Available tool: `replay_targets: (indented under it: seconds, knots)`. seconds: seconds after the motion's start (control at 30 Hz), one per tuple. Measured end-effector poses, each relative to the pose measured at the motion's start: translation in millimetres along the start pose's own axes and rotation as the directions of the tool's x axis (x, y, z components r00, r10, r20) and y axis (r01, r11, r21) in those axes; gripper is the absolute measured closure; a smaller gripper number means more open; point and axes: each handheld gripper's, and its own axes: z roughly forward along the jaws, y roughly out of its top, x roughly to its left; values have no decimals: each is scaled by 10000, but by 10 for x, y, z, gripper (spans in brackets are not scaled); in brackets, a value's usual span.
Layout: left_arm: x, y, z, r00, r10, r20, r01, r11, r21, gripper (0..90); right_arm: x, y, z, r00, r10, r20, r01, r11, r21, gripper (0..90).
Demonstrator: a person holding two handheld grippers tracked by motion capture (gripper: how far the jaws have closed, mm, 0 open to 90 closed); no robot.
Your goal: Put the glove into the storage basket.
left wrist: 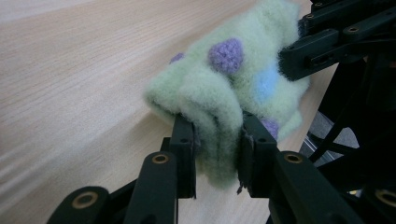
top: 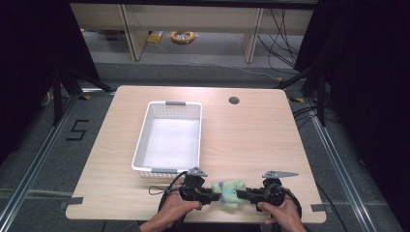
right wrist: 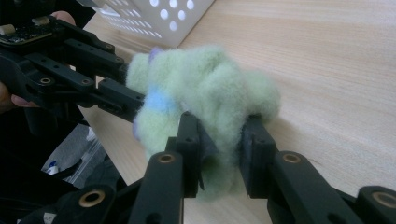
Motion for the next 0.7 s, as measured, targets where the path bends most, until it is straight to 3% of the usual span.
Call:
replay_targets:
  seconds: [0.03, 0.07, 0.1, 0.2, 0.23, 0.3, 0.4, 0.43, 0.6, 0.63, 0.67, 0.7]
  knots:
    - [-3, 0, -14, 10000, 46, -77, -45, 10000, 38, 701, -3, 6, 0, 9996, -222, 145, 223, 9998, -19, 729]
    - [-13, 0, -30, 9999, 0, -107, 0, 10000, 20, 701, 34, 5, 0, 10000, 53, -52, -53, 10000, -10, 729]
    - [-7, 2, -37, 10000, 78, 32, -78, 10000, -43, 701, 32, 19, -11, 9990, -449, 50, 449, 9989, -106, 729]
    - [-24, 14, -76, 9998, 153, 117, -151, 9998, -159, 701, 64, 28, -17, 9999, -127, -86, 126, 9999, -118, 729]
    - [-36, 18, -95, 9998, 186, 98, -184, 9997, -167, 701, 45, 54, -20, 9986, -522, 38, 522, 9985, -151, 730]
    - [-52, 22, -117, 9998, 176, 26, -175, 9995, -250, 701, 69, 58, -13, 9994, -348, 45, 348, 9993, -149, 730]
    - [-65, 29, -179, 9996, 244, 105, -240, 9991, -340, 701, 126, 101, -37, 9962, -872, 28, 872, 9957, -296, 731]
    - [-70, 34, -194, 9996, 273, 105, -269, 9989, -372, 701, 154, 109, -52, 9976, -695, 65, 697, 9973, -233, 731]
    - [-81, 29, -219, 9993, 348, 139, -341, 9984, -461, 701, 163, 119, -60, 9955, -927, 182, 932, 9952, -291, 732]
    - [-80, 24, -220, 9993, 337, 144, -330, 9984, -458, 701, 207, 119, -68, 9979, -647, 97, 648, 9978, -123, 732]
    - [-75, 20, -228, 9992, 361, 154, -354, 9986, -396, 701, 207, 119, -68, 9979, -647, 97, 648, 9978, -123, 732]
    - [-76, 18, -236, 9992, 370, 132, -364, 9985, -401, 700, 193, 120, -61, 9940, -1081, 183, 1086, 9936, -304, 731]
